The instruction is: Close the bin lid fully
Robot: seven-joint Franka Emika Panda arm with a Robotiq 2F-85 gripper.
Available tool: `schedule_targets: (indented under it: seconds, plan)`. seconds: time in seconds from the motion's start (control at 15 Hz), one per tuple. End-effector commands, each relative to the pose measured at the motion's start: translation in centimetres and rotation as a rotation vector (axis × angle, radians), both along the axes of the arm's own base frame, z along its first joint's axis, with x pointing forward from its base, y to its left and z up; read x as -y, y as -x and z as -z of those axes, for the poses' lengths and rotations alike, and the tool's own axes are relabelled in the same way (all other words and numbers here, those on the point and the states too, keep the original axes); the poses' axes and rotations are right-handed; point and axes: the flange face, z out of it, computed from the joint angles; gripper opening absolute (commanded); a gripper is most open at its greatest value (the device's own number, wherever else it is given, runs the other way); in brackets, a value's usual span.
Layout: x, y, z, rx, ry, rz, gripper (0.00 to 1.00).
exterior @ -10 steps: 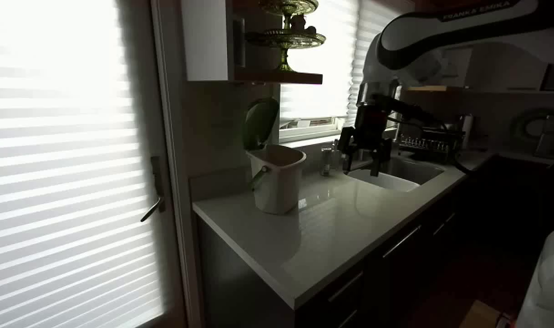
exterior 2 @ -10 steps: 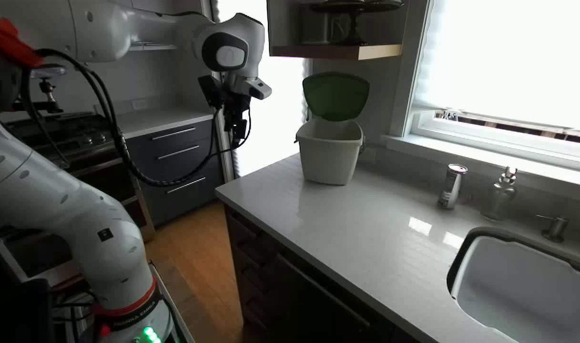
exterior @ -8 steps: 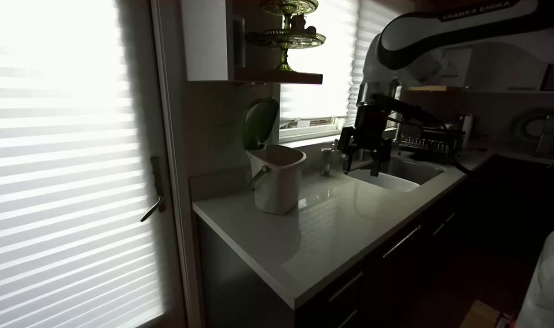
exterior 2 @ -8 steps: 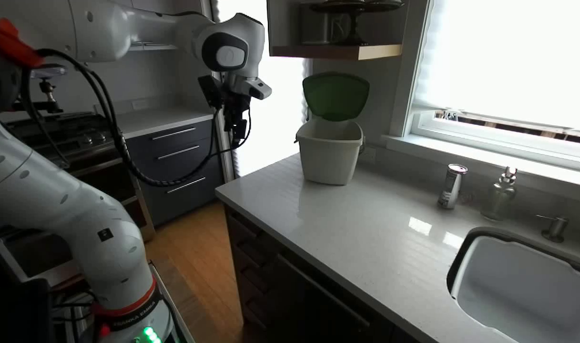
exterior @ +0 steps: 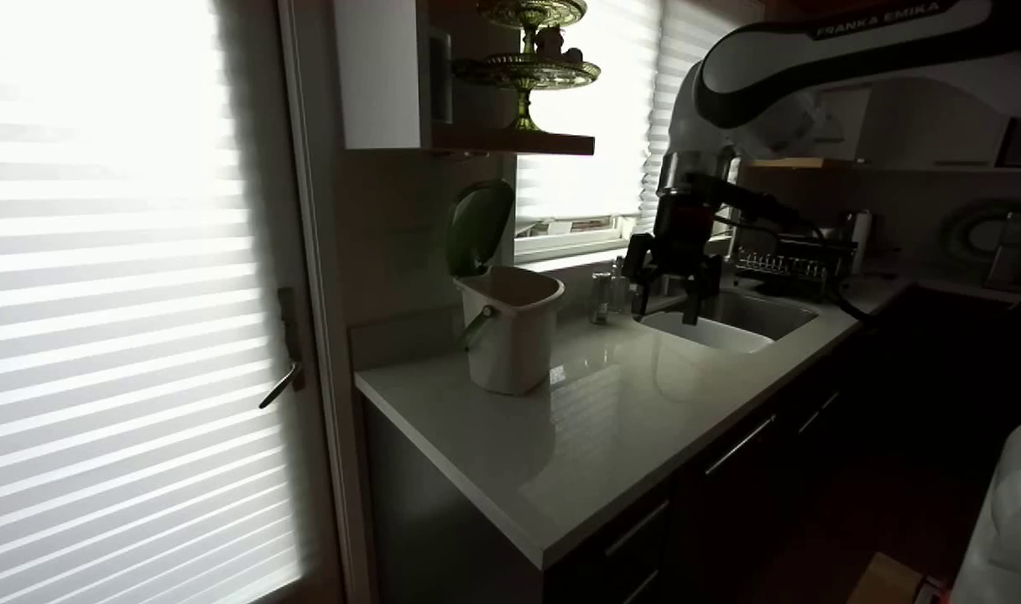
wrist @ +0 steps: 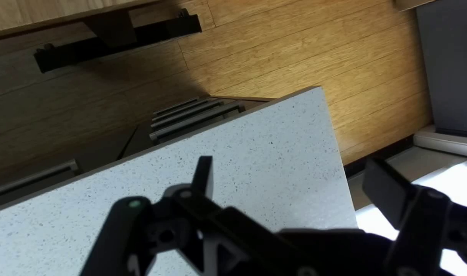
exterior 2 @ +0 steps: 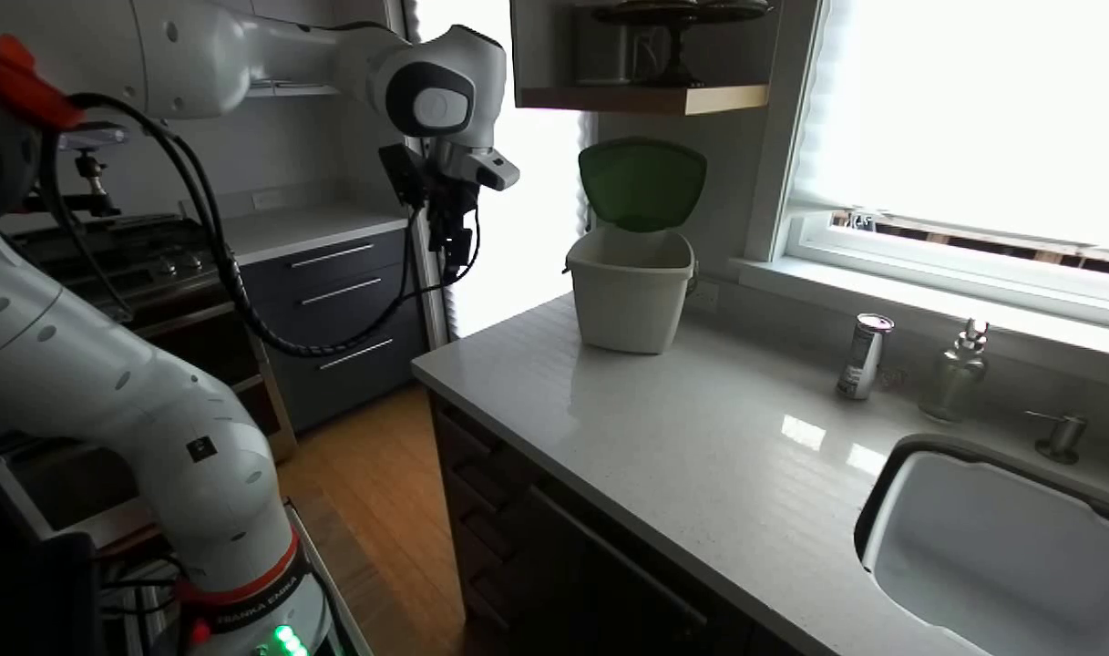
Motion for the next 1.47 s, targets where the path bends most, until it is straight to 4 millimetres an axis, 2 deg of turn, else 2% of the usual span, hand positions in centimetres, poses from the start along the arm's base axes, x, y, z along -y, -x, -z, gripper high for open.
schedule_targets:
  seconds: [0.0,0.4,0.53,0.8,1.2,1.4]
  plan:
    - [0.0,0.0,0.0,-0.001,0.000,0.000,1.00]
    - [0.0,0.0,0.0,-0.001,0.000,0.000,1.00]
    - [-1.0,-0.8,-0.3,0.023,0.051,-0.068,1.00]
    - [-4.8,-1.6,-1.5,0.092,0.208,-0.252,1.00]
    - [-10.9,-3.5,-0.6,0.241,0.454,-0.444,1.00]
    - [-14.0,-4.6,0.4,0.337,0.573,-0.544,1.00]
